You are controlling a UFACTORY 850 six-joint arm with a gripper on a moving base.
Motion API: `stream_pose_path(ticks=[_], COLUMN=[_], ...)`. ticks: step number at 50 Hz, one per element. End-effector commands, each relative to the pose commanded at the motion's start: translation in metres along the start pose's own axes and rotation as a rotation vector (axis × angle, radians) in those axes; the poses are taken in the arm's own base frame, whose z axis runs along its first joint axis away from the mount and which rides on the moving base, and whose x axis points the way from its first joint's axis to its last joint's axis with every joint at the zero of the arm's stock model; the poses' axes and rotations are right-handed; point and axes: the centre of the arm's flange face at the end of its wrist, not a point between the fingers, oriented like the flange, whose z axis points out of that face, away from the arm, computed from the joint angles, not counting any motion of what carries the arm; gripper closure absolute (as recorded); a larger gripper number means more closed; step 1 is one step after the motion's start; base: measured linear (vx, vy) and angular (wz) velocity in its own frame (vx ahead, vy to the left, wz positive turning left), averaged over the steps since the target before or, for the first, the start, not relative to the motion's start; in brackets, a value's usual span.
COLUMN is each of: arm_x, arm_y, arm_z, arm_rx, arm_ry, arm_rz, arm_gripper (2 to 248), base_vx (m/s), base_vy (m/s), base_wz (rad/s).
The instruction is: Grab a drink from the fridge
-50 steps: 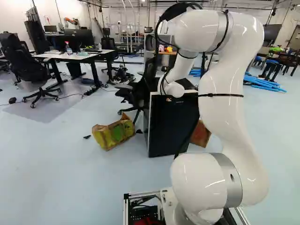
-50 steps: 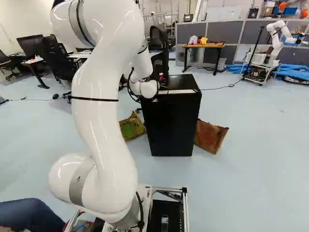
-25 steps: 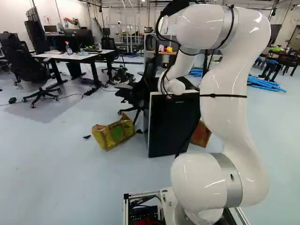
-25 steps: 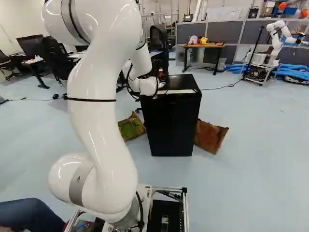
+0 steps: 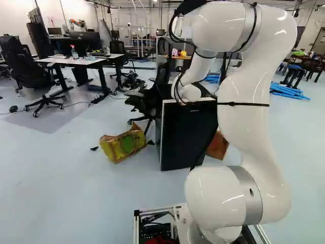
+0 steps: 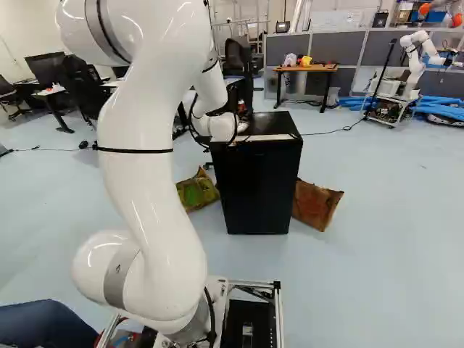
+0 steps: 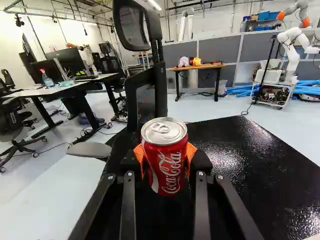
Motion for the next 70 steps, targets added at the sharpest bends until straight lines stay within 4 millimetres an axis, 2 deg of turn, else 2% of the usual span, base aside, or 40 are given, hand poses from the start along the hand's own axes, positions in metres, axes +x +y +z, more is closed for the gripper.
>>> stream_pose_path(ticks=[18, 36, 52, 70], arm_x=[0.001, 0.002, 0.001, -0.007], arm_y=[-0.004, -0.011, -0.019, -0.028], arm_z=[-0.015, -0.044, -0.081, -0.137], arm_rx=[0.002, 0.006, 0.012, 0.020], arm_ry=[-0.009, -0.025, -0.045, -0.075], arm_rz=[-0.005, -0.015, -0.028, -0.048], arm_gripper=[150, 150, 150, 150], base_vx=[0.000, 0.000, 0.000, 0.000], base_vy=[0.000, 0.000, 0.000, 0.000], base_wz=[0.000, 0.000, 0.000, 0.000])
